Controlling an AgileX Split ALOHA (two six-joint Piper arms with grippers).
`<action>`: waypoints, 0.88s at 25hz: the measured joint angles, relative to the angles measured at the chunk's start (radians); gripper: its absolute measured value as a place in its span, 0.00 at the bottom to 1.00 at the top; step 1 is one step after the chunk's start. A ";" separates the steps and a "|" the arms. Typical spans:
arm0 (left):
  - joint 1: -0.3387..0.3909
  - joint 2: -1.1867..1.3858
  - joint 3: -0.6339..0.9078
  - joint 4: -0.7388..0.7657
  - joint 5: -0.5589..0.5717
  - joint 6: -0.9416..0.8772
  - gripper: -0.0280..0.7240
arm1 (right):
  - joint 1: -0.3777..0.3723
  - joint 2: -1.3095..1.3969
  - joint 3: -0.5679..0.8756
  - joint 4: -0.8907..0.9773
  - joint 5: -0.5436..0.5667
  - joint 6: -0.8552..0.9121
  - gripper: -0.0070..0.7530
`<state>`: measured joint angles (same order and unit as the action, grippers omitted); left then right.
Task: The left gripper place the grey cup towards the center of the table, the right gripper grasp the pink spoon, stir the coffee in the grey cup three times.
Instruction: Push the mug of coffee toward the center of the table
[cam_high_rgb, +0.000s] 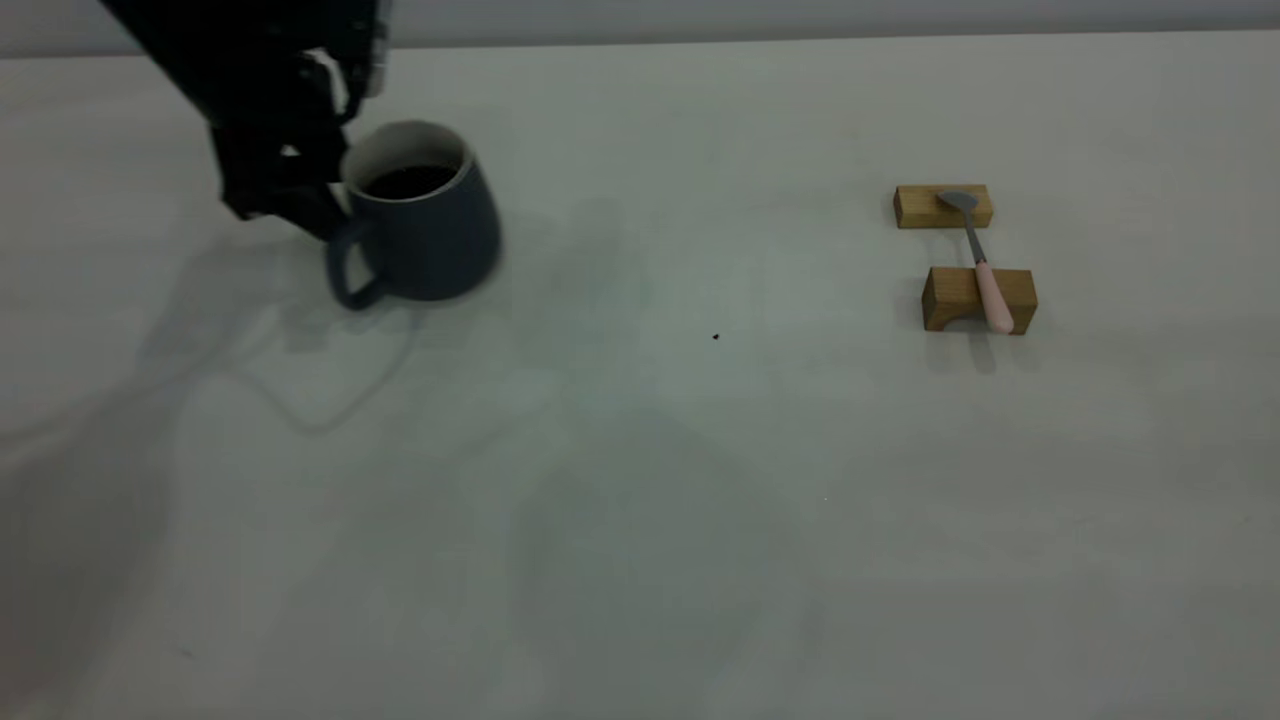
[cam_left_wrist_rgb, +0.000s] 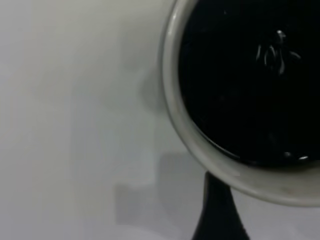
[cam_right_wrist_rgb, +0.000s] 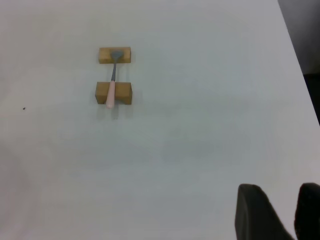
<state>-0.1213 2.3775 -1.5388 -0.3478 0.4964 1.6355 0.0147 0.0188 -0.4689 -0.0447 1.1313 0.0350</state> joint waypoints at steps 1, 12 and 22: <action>-0.011 0.000 0.000 -0.008 0.000 0.001 0.79 | 0.000 0.000 0.000 0.000 0.000 0.000 0.32; -0.157 0.001 0.000 -0.166 -0.057 0.000 0.79 | 0.000 0.000 0.000 0.000 0.000 0.000 0.32; -0.234 0.001 -0.001 -0.190 -0.110 -0.039 0.79 | 0.000 0.000 0.000 0.000 0.000 0.000 0.32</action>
<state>-0.3555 2.3785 -1.5396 -0.5382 0.3862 1.5968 0.0147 0.0188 -0.4689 -0.0447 1.1313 0.0350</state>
